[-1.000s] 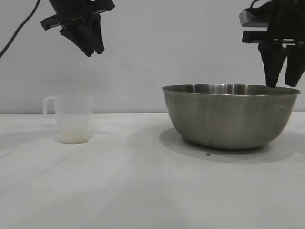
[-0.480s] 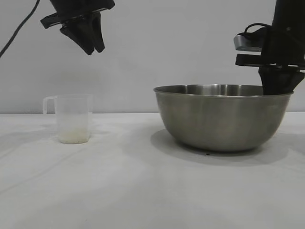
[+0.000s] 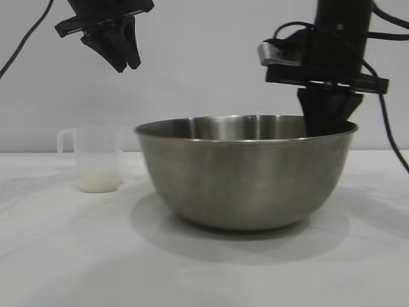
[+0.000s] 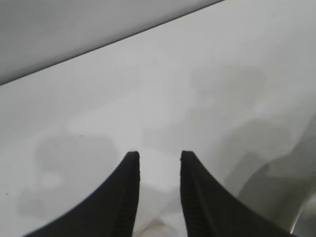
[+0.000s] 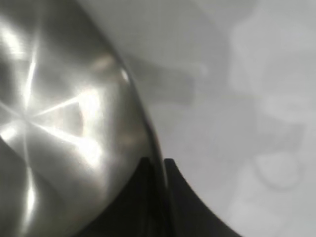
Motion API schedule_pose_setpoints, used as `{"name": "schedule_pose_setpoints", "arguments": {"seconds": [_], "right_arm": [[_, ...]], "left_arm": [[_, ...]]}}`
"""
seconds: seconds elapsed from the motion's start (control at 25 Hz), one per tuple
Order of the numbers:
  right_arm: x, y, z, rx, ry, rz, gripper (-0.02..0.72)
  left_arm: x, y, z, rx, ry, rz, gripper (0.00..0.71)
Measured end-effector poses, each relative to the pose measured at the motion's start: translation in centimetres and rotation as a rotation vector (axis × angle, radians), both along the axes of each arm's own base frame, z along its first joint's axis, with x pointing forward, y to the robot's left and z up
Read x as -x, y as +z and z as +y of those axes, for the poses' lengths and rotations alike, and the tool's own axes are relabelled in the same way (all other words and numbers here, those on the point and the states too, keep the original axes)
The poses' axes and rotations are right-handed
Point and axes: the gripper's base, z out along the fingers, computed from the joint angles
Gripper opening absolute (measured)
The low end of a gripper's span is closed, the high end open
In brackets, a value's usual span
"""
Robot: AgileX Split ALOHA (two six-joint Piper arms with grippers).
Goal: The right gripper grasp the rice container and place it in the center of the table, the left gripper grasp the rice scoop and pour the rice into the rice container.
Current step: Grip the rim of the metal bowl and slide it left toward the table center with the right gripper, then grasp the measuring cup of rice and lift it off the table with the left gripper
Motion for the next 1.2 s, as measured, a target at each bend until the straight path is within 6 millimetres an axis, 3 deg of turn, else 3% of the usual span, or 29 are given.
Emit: {"name": "schedule_pose_setpoints", "arguments": {"seconds": [0.04,0.08,0.12,0.28,0.4,0.44,0.52,0.68,0.84,0.92,1.04,1.2], "right_arm": [[0.0,0.0,0.0,0.005,0.003,0.0,0.062],[0.0,0.2,-0.1,0.007,0.005,-0.004,0.062],[0.1,0.4,-0.1,0.006,0.005,-0.009,0.106],[0.5,3.3,-0.3,-0.022,0.006,-0.077,0.251],[1.3,5.8,-0.6,-0.065,0.0,-0.149,0.237],[1.8,6.4,-0.7,-0.088,-0.006,-0.166,0.278],[3.3,7.3,-1.1,-0.147,-0.032,-0.217,0.263],[8.1,6.5,-2.6,-0.206,-0.055,-0.359,0.263],[12.6,5.3,-6.5,-0.193,-0.054,-0.579,0.263],[13.9,5.3,-9.1,-0.199,-0.185,-0.619,0.263],[15.3,7.1,-12.1,-0.227,-0.389,-0.679,0.263],[18.7,10.4,-13.2,-0.264,-0.394,-0.782,0.263]], "left_arm": [[0.0,0.0,0.0,0.0,0.0,0.0,0.158],[0.0,0.0,0.0,0.0,0.0,0.0,0.158],[0.0,0.0,0.0,0.0,0.0,0.0,0.158],[0.0,0.0,0.0,0.003,0.005,0.002,0.158],[0.0,0.0,0.0,0.004,0.006,0.003,0.158],[0.0,0.0,0.0,0.004,0.005,0.002,0.158],[0.0,0.0,0.0,0.004,0.005,0.002,0.158],[0.0,0.0,0.0,0.004,0.005,0.002,0.158],[0.0,0.0,0.0,0.0,0.006,0.002,0.158],[0.0,0.0,0.0,0.006,0.015,0.006,0.158],[0.0,0.2,0.1,0.013,0.026,0.002,0.158],[0.3,1.4,0.3,0.0,0.027,-0.035,0.158]]}}
